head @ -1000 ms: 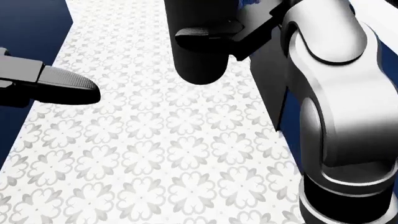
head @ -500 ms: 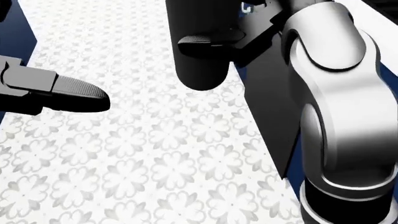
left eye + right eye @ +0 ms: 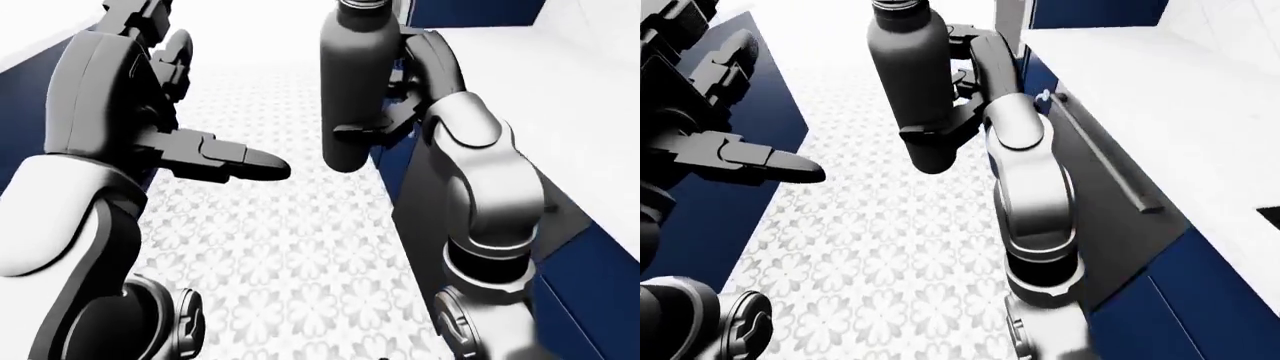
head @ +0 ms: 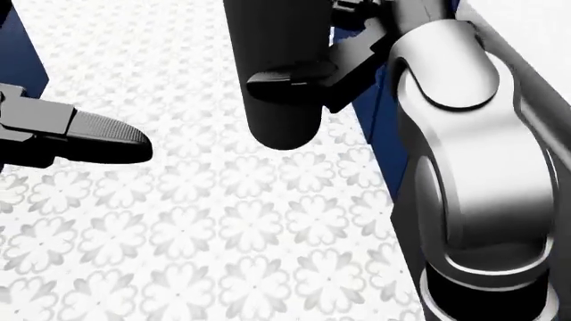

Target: Move the drinks to the dining counter.

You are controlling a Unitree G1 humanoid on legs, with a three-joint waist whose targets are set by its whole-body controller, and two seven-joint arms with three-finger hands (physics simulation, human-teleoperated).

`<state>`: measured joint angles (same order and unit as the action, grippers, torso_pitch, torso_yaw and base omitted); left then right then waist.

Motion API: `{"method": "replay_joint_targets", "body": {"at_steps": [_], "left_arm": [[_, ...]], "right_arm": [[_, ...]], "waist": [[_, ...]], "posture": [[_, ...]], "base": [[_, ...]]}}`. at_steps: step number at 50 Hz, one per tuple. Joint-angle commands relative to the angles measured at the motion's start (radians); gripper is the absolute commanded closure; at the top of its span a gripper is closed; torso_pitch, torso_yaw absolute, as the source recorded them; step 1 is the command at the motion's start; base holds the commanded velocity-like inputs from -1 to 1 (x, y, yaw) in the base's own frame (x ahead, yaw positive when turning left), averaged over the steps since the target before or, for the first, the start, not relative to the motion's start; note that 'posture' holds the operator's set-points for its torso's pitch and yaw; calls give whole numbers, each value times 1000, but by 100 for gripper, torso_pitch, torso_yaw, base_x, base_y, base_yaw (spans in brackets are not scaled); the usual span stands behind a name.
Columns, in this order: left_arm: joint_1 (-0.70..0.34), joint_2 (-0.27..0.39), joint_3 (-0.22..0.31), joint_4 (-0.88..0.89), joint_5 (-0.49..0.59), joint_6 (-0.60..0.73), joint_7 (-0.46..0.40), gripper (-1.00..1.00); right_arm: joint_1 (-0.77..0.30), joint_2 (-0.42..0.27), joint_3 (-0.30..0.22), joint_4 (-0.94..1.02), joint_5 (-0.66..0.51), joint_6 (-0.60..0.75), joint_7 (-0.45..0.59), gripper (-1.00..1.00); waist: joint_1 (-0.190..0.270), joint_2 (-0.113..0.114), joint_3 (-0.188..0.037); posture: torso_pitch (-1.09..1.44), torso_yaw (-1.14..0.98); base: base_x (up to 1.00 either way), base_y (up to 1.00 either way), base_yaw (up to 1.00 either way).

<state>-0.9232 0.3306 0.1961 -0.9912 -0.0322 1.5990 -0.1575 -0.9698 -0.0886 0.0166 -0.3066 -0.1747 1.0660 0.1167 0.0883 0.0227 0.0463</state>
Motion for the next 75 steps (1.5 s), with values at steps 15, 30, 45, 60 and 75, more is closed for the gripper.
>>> {"method": "replay_joint_targets", "body": {"at_steps": [15, 30, 45, 60, 75], "left_arm": [[-42, 11, 3, -7, 9, 7, -5, -100], [-30, 6, 4, -8, 13, -3, -7, -100], [-21, 3, 1, -8, 16, -11, -6, -100], [-32, 7, -1, -9, 15, 1, -7, -100], [-23, 5, -2, -8, 19, -10, -9, -100]], "right_arm": [[-46, 1, -18, -83, -27, -38, -6, 100], [-43, 4, -24, -93, -22, -39, -8, 100], [-49, -5, -26, -105, -13, -26, -13, 100], [-52, -12, -29, -111, -5, -21, -15, 100], [-49, -6, -40, -113, 6, -28, -30, 100]], "waist": [[-66, -49, 9], [-93, -124, -48], [-60, 2, -11], [-69, -61, -2], [-81, 8, -11]], "posture": [[0, 0], [0, 0], [0, 0], [0, 0], [0, 0]], "base": [[14, 0, 100], [0, 0, 100], [0, 0, 100], [0, 0, 100], [0, 0, 97]]}}
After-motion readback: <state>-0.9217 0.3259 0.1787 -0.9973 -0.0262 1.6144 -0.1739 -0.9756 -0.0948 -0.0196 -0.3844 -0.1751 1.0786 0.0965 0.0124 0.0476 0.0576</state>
